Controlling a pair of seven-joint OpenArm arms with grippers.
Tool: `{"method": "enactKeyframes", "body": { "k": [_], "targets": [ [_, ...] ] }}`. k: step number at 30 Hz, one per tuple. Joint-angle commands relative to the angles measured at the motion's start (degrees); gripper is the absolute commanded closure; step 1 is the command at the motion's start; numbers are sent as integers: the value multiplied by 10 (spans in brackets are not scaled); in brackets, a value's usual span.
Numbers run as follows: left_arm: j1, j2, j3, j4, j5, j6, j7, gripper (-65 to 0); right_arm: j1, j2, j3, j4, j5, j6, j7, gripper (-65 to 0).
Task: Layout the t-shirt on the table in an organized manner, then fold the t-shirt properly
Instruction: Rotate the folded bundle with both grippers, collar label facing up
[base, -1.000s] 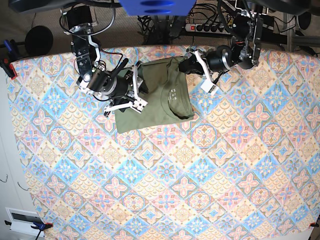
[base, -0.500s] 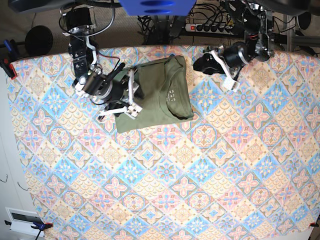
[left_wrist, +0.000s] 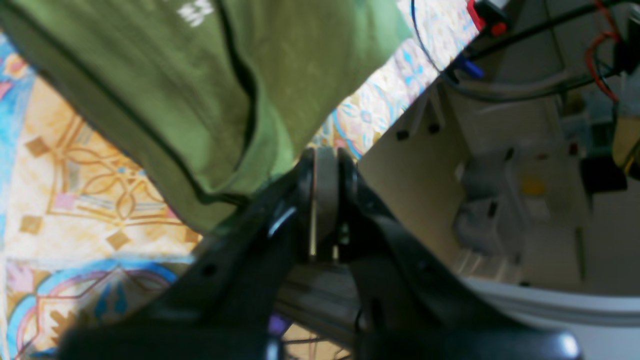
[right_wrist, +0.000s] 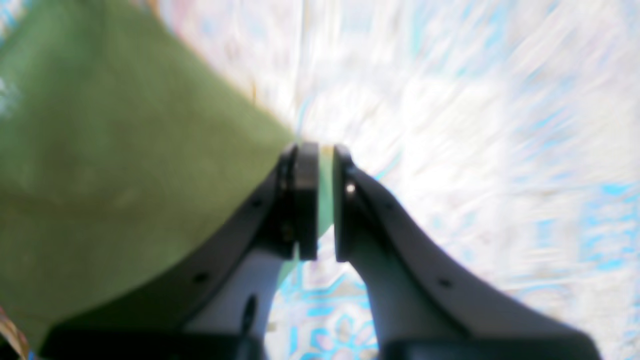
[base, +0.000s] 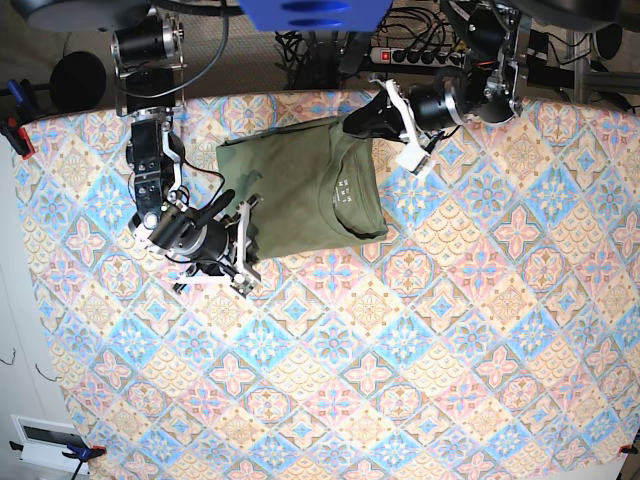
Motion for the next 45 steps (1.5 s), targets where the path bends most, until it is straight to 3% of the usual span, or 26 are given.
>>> {"method": "enactKeyframes", "body": {
  "k": [1, 9, 13, 18, 25, 34, 41, 45],
  "targets": [
    [-12, 1, 20, 10, 0, -4, -8, 0, 32, 1, 0, -5, 8, -1, 27, -48],
    [-35, 27, 87, -20, 132, -2, -9, 0, 110, -1, -1, -173, 6, -1, 78, -48],
    [-54, 39, 84, -71, 158, -2, -9, 0, 146, -1, -4, -284, 6, -1, 107, -48],
    [-69, 37, 82, -96, 158, -2, -10, 0, 168, -1, -56, -363, 6, -1, 129, -46],
    [-94, 37, 50, -120, 159, -1, -10, 0, 126, 27, -76, -341, 6, -1, 116, -46],
    [-159, 37, 50, -186, 159, -1, -10, 0, 10, 105, -73, -204, 10, -1, 114, -46],
    [-229, 40, 52, -256, 159, -1, -10, 0, -86, 111, 14, -90, 9, -1, 72, -46],
    [-248, 51, 53, -267, 160, -1, -47, 0, -133, 111, 61, -17, 9, -1, 51, -46]
  ]
}}
